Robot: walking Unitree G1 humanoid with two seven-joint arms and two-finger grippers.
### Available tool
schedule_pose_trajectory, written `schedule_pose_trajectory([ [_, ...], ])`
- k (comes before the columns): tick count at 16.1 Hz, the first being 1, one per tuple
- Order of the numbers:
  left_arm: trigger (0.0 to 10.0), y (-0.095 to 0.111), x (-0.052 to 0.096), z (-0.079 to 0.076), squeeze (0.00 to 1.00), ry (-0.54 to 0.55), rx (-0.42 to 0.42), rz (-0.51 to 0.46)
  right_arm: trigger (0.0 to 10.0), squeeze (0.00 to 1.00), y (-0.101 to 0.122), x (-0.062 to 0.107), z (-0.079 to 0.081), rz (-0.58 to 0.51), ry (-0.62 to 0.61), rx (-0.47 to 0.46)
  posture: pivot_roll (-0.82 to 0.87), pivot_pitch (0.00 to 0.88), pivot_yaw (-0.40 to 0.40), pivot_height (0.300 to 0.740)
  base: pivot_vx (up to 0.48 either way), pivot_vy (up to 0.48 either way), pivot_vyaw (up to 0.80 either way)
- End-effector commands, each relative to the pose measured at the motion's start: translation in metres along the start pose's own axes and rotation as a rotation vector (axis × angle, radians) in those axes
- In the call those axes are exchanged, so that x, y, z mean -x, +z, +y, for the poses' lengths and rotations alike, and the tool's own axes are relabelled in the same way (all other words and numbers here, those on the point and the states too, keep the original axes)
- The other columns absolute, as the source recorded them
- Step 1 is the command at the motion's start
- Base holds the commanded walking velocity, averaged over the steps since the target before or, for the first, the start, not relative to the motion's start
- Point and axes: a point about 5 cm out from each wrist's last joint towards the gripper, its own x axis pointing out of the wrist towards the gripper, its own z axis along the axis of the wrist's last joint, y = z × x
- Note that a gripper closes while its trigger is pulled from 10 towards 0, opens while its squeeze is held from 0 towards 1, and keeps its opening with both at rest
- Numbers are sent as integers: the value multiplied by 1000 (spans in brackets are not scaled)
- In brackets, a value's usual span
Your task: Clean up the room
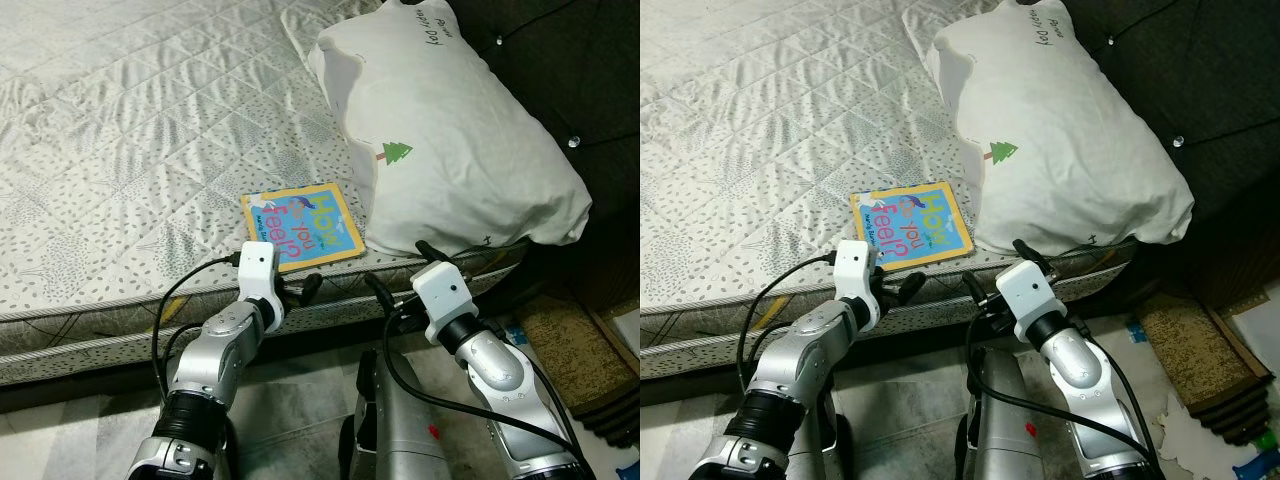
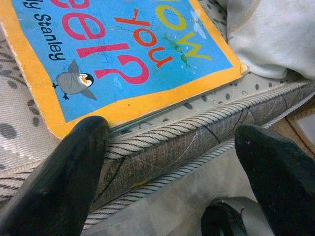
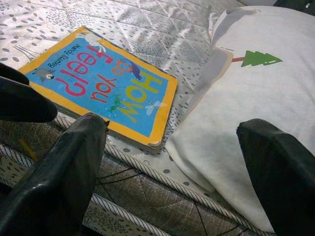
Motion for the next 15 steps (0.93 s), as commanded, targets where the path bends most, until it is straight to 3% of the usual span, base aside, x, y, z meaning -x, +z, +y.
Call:
schedule_pose_trajectory([
  [1,10000,-7,2,3,0,14,5,26,10000,0,-3,3,-2,16,-6,7,-3,204,-110,539,0,0,0],
  [9,10000,-15,-5,-28,0,-112,-4,60,10000,0,-4,0,-3,13,-3,15,-9,193,-113,539,0,0,0],
  [15,10000,-19,-4,-11,0,-53,0,77,10000,0,-4,0,-2,10,1,16,-5,191,-111,539,0,0,0],
])
